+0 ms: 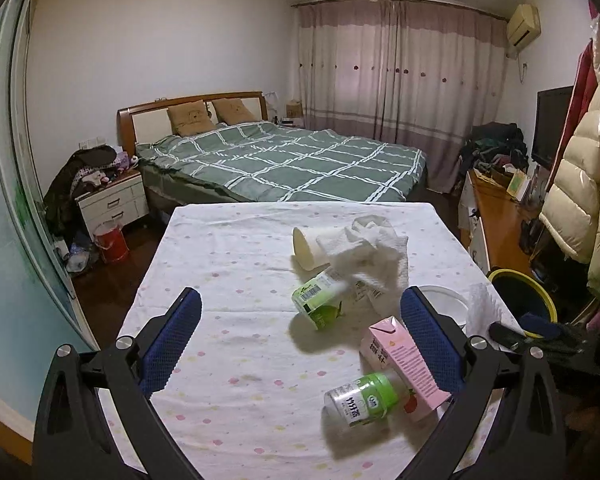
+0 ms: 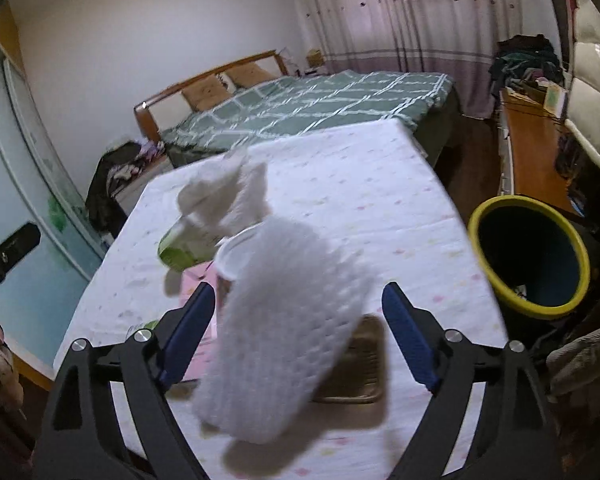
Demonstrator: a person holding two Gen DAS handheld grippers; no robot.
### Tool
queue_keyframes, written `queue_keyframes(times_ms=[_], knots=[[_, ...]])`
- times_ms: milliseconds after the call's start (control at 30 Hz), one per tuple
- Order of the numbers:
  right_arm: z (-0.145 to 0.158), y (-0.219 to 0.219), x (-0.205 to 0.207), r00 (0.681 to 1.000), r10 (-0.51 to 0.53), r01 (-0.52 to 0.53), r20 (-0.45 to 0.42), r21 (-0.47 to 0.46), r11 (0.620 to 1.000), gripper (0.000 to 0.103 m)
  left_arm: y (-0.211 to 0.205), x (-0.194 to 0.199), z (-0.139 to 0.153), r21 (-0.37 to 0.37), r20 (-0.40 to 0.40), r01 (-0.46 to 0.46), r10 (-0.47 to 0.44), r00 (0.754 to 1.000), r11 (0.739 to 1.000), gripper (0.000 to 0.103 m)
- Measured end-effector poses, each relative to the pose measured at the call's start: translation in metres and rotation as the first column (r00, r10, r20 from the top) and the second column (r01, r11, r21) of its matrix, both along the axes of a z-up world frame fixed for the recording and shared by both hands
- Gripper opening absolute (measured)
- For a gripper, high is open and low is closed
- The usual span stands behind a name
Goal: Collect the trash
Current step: 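Grasp the white foam net with the right tool, then carry the foam net to the yellow bin and release it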
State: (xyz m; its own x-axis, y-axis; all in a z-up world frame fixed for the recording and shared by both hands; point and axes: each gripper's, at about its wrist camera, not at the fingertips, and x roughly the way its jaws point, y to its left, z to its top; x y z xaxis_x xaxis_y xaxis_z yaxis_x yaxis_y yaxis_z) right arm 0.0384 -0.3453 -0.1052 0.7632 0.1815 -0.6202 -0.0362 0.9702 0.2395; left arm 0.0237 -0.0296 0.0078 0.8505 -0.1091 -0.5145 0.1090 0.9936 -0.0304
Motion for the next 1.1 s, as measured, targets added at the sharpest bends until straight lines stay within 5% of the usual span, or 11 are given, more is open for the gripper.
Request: queue_keyframes(times_ms=[333,767,1100], knots=[[-0.027,0.023,0.017,0.996,-0.006,-0.002,-0.094,-0.087,0.996,0.082,0.007,0.000,-0.009,-0.021,-0.015,-0.012,0.011,1.000,1.000,0.098],[-0.024,0.011,0.005,0.993,0.028,-0.034,-0.111,-0.050,0.998,0.013,0.002,0.001,-0.011,-0.016,-0.017,-0.004,0.004,1.000,1.000,0.098],[0.010,-0.005,-0.020,0.999,0.042,-0.043,-0.015,-0.036,0.998,0.012,-0.010,0.004,-0.016,-0.012,-0.027,0.019,-0.019,0.999,1.000,0.098]])
